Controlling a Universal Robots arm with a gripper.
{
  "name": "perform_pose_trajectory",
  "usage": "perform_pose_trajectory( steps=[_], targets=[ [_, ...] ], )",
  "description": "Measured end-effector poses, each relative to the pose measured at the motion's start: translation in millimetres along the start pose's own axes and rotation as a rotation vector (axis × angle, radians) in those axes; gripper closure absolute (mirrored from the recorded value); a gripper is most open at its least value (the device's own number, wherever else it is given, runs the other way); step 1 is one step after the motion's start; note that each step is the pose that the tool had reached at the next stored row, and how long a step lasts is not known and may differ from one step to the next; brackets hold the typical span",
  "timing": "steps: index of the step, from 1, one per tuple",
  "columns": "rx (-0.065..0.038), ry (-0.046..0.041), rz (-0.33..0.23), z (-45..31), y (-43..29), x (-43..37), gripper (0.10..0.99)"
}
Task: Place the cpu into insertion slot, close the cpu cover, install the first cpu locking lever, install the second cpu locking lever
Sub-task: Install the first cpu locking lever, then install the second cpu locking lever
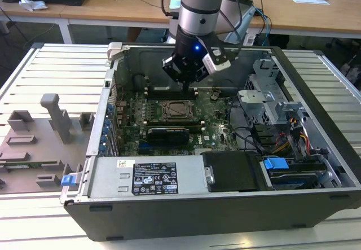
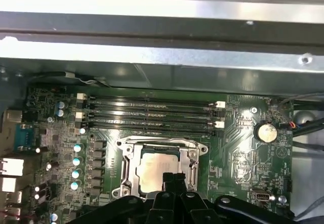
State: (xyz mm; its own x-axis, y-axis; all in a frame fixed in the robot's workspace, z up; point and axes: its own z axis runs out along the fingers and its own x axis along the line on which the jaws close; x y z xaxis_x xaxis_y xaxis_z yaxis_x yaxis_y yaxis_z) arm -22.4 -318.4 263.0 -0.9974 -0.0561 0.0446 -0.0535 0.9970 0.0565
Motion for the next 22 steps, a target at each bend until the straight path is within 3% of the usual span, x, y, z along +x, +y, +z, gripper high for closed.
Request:
perform_pose_trajectory(
  steps=[12, 22],
  targets=[
    [0.000, 0.0000, 0.000, -17.3, 1.0, 0.8, 0.980],
    [0.000, 0.0000, 0.000, -18.5, 1.0, 0.8, 0.980]
  ],
)
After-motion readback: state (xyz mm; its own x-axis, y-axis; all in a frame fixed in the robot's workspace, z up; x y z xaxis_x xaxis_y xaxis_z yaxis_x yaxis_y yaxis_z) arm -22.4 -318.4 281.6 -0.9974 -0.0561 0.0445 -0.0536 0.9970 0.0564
